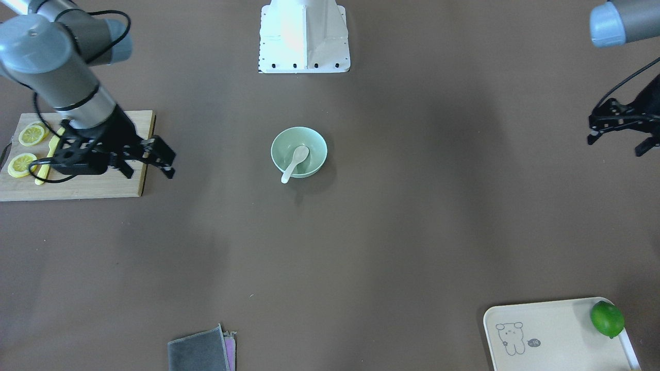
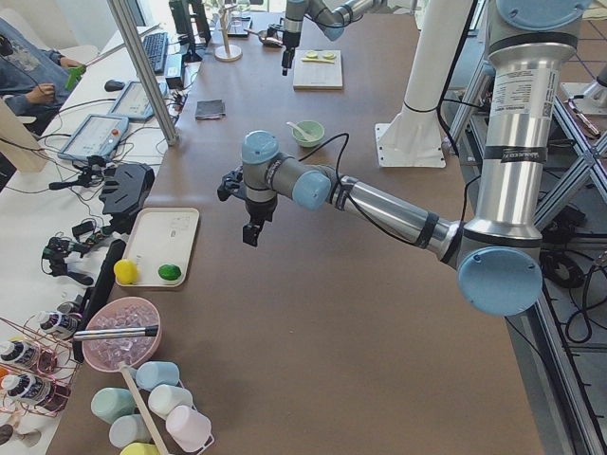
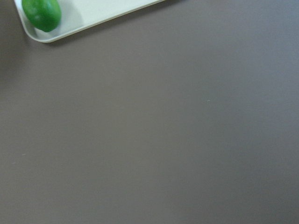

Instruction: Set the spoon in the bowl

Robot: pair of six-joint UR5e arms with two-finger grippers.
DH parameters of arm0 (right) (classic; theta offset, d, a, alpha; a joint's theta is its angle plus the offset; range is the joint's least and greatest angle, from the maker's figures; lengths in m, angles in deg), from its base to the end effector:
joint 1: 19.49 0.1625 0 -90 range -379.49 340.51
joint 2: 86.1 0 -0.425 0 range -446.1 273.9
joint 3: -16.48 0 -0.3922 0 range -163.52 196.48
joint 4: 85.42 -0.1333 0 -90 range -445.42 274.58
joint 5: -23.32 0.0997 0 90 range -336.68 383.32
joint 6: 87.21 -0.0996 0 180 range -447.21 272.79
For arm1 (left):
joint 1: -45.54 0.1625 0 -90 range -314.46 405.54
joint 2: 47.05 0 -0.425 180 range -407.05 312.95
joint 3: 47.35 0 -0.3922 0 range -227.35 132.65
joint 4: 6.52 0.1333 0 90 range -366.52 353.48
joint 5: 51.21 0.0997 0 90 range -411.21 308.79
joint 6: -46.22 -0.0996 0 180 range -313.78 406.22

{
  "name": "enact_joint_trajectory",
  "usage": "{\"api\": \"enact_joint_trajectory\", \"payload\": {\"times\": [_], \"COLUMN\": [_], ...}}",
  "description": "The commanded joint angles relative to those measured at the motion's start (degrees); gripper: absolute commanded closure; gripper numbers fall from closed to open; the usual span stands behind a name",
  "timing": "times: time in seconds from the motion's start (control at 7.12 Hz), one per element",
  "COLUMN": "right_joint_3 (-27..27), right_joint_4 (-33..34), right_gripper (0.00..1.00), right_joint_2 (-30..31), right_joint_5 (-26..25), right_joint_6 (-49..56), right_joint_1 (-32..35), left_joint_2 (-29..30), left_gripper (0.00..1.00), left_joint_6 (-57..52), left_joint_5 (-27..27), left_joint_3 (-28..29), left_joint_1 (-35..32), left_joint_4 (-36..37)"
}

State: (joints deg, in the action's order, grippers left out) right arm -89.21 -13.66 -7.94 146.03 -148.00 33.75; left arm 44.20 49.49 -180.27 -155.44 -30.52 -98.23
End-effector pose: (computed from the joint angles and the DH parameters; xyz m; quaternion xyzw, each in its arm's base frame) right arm -0.2742 -0.4999 0.3842 0.0508 -0.4516 0.0769 0.8874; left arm 0.0520 -0.5024 0.4939 0.1210 0.3507 0.1470 0.9169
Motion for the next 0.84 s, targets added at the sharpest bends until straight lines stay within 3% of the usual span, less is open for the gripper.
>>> {"api": "enact_joint_trajectory", "payload": {"times": [0.0, 0.28, 0.42, 0.7], "right_joint_3": [1.44, 3.03, 3.3, 3.65], "right_joint_4": [1.62, 13.17, 18.63, 21.14], "right_gripper": [0.0, 0.0, 0.0, 0.0], "right_joint_2": [12.15, 15.78, 16.23, 18.42], "right_joint_5": [11.11, 12.91, 12.91, 12.3], "right_joint_6": [28.75, 53.89, 62.55, 70.61], "right_joint_1": [17.87, 29.42, 33.3, 37.19], "left_joint_2": [-0.82, -1.77, -6.22, -8.02], "left_gripper": [0.02, 0.02, 0.02, 0.02], "left_joint_6": [-20.86, -28.65, -28.41, -28.23], "left_joint_5": [-0.06, -3.63, -4.36, -4.54], "left_joint_3": [2.34, 4.9, 4.47, 4.55], "left_joint_1": [-14.14, -21.91, -21.94, -22.02], "left_joint_4": [12.02, 15.76, 15.94, 15.5]}}
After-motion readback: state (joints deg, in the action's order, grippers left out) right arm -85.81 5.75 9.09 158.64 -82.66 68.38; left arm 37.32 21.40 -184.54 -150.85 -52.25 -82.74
